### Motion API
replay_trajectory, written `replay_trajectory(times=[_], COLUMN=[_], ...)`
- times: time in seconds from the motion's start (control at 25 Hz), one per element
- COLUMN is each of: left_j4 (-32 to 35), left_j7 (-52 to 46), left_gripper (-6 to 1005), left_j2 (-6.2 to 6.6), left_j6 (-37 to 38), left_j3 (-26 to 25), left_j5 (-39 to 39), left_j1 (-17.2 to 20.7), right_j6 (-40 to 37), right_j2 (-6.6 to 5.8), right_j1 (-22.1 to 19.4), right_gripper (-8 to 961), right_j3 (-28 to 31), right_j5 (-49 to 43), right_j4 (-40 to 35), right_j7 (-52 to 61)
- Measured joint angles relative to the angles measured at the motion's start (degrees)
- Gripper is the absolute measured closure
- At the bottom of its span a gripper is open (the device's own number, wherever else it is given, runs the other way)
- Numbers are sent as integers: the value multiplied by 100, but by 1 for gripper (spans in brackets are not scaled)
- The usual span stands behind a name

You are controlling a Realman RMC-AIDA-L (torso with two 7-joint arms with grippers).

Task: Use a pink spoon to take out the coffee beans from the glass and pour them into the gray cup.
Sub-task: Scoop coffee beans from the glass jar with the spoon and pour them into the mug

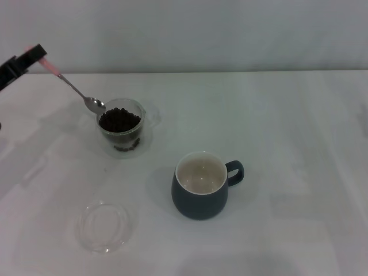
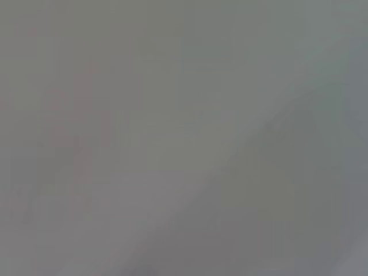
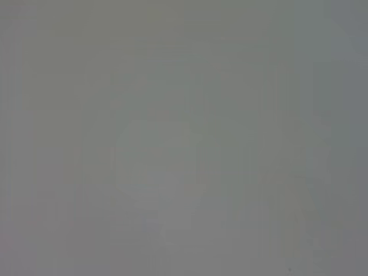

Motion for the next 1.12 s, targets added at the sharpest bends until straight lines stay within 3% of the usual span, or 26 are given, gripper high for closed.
replay_trajectory(times=[0.52, 0.72, 1.12], left_j4=[-141, -183, -466], left_j7=[603, 1174, 2128], left_gripper=[863, 863, 864], left_j2=[-173, -338, -369], left_j6=[238, 242, 263], left_j3=[142, 145, 120], left_j5=[-61, -95, -341], left_j1=[-81, -99, -175], right_j6=[0, 36, 62], right_j2=[0, 0, 0], right_j1=[13, 19, -2], right_gripper=[112, 113, 113], right_j3=[10, -11, -34], right_j5=[0, 0, 0], right_j4=[-5, 3, 78], right_j7=[-2, -3, -1])
